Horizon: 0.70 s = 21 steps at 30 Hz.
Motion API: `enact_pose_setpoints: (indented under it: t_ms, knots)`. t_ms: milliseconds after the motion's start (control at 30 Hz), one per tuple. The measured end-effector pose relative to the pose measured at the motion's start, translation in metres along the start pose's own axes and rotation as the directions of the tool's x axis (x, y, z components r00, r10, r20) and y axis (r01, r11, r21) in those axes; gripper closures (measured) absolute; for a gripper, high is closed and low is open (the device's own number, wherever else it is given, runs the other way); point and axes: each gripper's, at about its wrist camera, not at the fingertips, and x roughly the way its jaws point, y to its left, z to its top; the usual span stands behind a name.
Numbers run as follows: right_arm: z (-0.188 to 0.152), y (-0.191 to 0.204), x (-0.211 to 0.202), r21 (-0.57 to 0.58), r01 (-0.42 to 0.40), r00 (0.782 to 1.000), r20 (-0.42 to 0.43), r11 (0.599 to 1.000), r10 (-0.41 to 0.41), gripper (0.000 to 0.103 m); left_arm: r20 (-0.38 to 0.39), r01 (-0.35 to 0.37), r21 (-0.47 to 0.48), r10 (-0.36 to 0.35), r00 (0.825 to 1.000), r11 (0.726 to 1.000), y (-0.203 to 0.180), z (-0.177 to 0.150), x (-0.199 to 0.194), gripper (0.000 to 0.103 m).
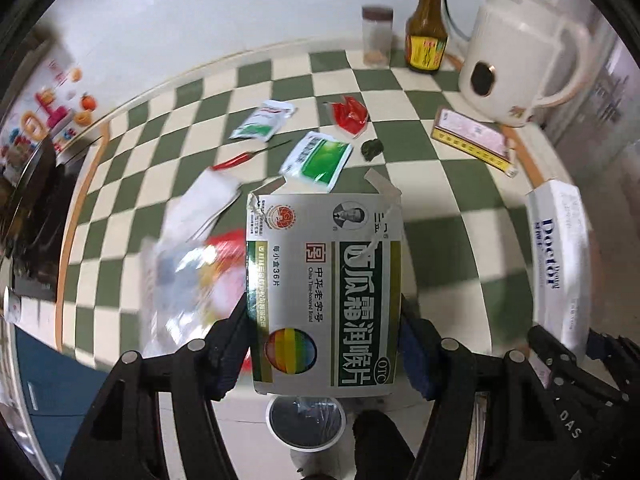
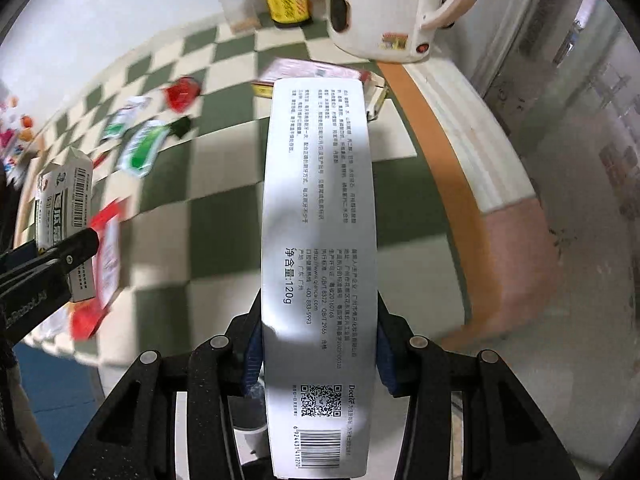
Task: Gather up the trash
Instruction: 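Carry both boxes down over the floor bin and open both tools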
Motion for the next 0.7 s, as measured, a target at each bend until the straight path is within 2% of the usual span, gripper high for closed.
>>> enact_pose_setpoints:
  t_ms: [133, 200, 333, 400, 467, 633, 700]
  knots:
    - [-0.065, 0.034, -0.036, -0.037, -0.018, 0.999, 0.035, 0.999, 0.019, 0.055, 0.032, 0.023, -0.018, -0.022, 0.999, 1.0, 0.051, -0.061, -0.031, 0.04]
    - [-0.102, 0.037, -0.053, -0.035, -0.034, 0.999, 0.032, 0.999, 0.035, 0.055, 0.023, 0.037, -0.026, -0.036, 0.999, 0.999, 0.071, -0.091, -0.037, 0.04]
    - [-0.188, 0.053, -0.064, -0.026, -0.084, 0.996, -0.016, 0.996, 0.083, 0.055, -0.06, 0.038, -0.042, -0.041, 0.997, 0.998, 0.101, -0.163, -0.03, 0.04]
    - [-0.233, 0.064, -0.051, -0.02, -0.105, 0.991, -0.087, 0.994, 0.103, 0.055, -0.124, 0.031, -0.048, -0.036, 0.992, 0.998, 0.11, -0.196, -0.01, 0.04]
    - [-0.263, 0.071, -0.03, -0.029, -0.113, 0.983, -0.15, 0.993, 0.108, 0.055, -0.186, 0.023, -0.05, -0.032, 0.982, 0.998, 0.115, -0.22, 0.015, 0.04]
    - [-0.334, 0.084, 0.052, -0.026, -0.121, 0.947, -0.302, 0.992, 0.108, 0.055, -0.331, 0.009, -0.069, -0.031, 0.943, 0.998, 0.12, -0.282, 0.115, 0.04]
    - [-0.361, 0.089, 0.099, -0.028, -0.133, 0.924, -0.364, 0.991, 0.114, 0.055, -0.38, 0.012, -0.082, -0.042, 0.924, 0.997, 0.118, -0.302, 0.162, 0.04]
